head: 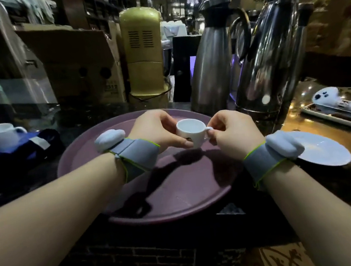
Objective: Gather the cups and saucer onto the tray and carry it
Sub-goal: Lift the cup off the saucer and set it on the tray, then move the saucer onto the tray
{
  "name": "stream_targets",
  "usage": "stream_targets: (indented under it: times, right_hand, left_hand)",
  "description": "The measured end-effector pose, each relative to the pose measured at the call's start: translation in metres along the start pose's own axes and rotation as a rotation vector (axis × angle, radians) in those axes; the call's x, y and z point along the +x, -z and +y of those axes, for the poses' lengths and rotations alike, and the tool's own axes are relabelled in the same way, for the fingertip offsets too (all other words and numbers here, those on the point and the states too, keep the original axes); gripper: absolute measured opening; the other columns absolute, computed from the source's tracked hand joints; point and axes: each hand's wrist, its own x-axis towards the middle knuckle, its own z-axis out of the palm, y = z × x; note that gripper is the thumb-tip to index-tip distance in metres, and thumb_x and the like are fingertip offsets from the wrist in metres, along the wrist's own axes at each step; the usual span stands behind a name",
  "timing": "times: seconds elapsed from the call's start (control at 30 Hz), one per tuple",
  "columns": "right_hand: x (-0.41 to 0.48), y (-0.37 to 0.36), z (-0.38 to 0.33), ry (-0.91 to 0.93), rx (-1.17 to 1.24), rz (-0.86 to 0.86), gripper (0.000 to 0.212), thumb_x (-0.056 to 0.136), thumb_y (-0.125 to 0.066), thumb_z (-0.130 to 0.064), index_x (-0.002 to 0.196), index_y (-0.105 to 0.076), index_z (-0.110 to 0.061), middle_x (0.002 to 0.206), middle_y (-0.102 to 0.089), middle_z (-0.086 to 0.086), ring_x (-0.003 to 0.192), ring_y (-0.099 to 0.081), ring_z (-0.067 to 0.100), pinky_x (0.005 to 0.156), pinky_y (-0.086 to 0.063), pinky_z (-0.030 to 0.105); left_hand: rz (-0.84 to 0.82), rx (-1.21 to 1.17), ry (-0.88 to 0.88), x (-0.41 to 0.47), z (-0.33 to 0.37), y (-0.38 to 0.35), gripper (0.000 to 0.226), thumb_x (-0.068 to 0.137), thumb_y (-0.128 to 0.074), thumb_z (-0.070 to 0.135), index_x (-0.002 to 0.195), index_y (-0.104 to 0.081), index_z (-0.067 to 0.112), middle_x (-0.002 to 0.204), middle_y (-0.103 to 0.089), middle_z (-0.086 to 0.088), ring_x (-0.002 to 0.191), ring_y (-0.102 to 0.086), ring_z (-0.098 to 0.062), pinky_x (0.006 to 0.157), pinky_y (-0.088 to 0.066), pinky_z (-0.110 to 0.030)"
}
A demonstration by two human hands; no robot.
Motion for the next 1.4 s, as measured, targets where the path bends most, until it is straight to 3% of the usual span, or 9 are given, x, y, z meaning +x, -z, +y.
stream_targets:
  times: [0.2, 0.63, 0.8, 0.97, 1.07, 1.13, 1.17, 1.27, 1.4]
  right_hand:
    - [-0.001, -0.006, 0.002, -0.067, -0.051, 0.005, 0.006, 0.084, -0.061, -0.014, 0.083, -0.066, -0.017, 0.093, -0.073, 0.009, 0.094, -0.065, 0.027, 0.085, -0.052, 0.034]
    - [-0.006, -0.01, -0.007, -0.102, -0.131, -0.035, 0.017, 0.086, -0.054, -0.012, 0.096, -0.068, -0.012, 0.107, -0.069, 0.013, 0.105, -0.059, 0.032, 0.083, -0.046, 0.032]
    - [-0.006, -0.007, -0.005, -0.093, -0.174, -0.142, 0.024, 0.09, -0.05, -0.02, 0.103, -0.066, -0.007, 0.112, -0.067, 0.016, 0.108, -0.058, 0.034, 0.083, -0.045, 0.032]
    - [-0.011, 0.009, 0.007, -0.038, -0.199, -0.105, 0.032, 0.09, -0.052, -0.022, 0.118, -0.058, -0.007, 0.119, -0.064, 0.017, 0.115, -0.055, 0.035, 0.094, -0.046, 0.038]
    - [-0.016, 0.028, 0.018, 0.012, -0.19, -0.025, 0.036, 0.091, -0.051, -0.021, 0.124, -0.055, -0.009, 0.123, -0.06, 0.018, 0.119, -0.053, 0.035, 0.095, -0.041, 0.036]
    - [-0.021, 0.05, 0.035, 0.033, -0.194, 0.014, 0.039, 0.093, -0.047, -0.02, 0.13, -0.052, -0.011, 0.129, -0.058, 0.017, 0.123, -0.049, 0.032, 0.098, -0.037, 0.033]
    - [-0.023, 0.055, 0.038, 0.055, -0.195, 0.016, 0.039, 0.093, -0.046, -0.02, 0.13, -0.052, -0.011, 0.13, -0.057, 0.017, 0.124, -0.049, 0.031, 0.1, -0.037, 0.034]
    - [-0.03, 0.081, 0.062, 0.044, -0.237, 0.056, 0.035, 0.092, -0.047, -0.019, 0.123, -0.057, -0.006, 0.124, -0.061, 0.02, 0.118, -0.053, 0.038, 0.099, -0.042, 0.042]
    - [-0.036, 0.108, 0.109, -0.134, -0.302, 0.086, 0.034, 0.092, -0.047, -0.023, 0.12, -0.059, -0.009, 0.123, -0.06, 0.02, 0.119, -0.052, 0.039, 0.1, -0.043, 0.042]
  left_hand:
    - [-0.007, 0.03, -0.007, 0.006, -0.007, -0.009, 0.044, 0.045, -0.089, 0.025, 0.082, -0.069, 0.01, 0.086, -0.074, -0.006, 0.075, -0.063, -0.015, 0.075, -0.051, -0.03]
    - [-0.045, 0.163, -0.012, 0.007, -0.008, -0.011, 0.044, 0.052, -0.086, 0.029, 0.087, -0.067, 0.009, 0.093, -0.073, -0.008, 0.089, -0.066, -0.021, 0.076, -0.048, -0.029]
    - [-0.218, 0.33, 0.017, 0.003, -0.004, -0.008, 0.068, 0.051, -0.084, 0.04, 0.106, -0.062, 0.005, 0.109, -0.069, -0.012, 0.101, -0.063, -0.025, 0.089, -0.05, -0.037]
    - [-0.174, 0.326, -0.061, -0.004, 0.03, 0.002, 0.109, 0.049, -0.085, 0.042, 0.138, -0.031, 0.008, 0.145, -0.042, -0.012, 0.131, -0.042, -0.027, 0.106, -0.039, -0.04]
    - [-0.235, 0.201, -0.235, -0.012, 0.064, -0.007, 0.118, 0.051, -0.085, 0.035, 0.146, -0.018, 0.012, 0.148, -0.039, -0.001, 0.133, -0.04, -0.006, 0.109, -0.033, -0.023]
    - [-0.313, 0.086, -0.34, -0.02, 0.092, -0.026, 0.105, 0.057, -0.083, 0.026, 0.143, -0.024, 0.014, 0.115, -0.051, 0.023, 0.097, -0.053, 0.022, 0.086, -0.038, 0.0]
    - [-0.337, 0.043, -0.353, -0.024, 0.098, -0.03, 0.099, 0.059, -0.083, 0.027, 0.141, -0.028, 0.018, 0.105, -0.047, 0.026, 0.089, -0.054, 0.023, 0.082, -0.039, 0.0]
    - [-0.388, 0.006, -0.293, -0.02, 0.115, -0.067, 0.102, 0.06, -0.075, 0.05, 0.144, -0.025, 0.019, 0.125, -0.043, 0.014, 0.115, -0.042, 0.004, 0.101, -0.034, -0.017]
    - [-0.404, 0.024, -0.192, -0.004, 0.133, -0.12, 0.075, 0.072, -0.067, 0.048, 0.133, -0.045, 0.01, 0.121, -0.06, 0.001, 0.111, -0.059, -0.015, 0.099, -0.044, -0.029]
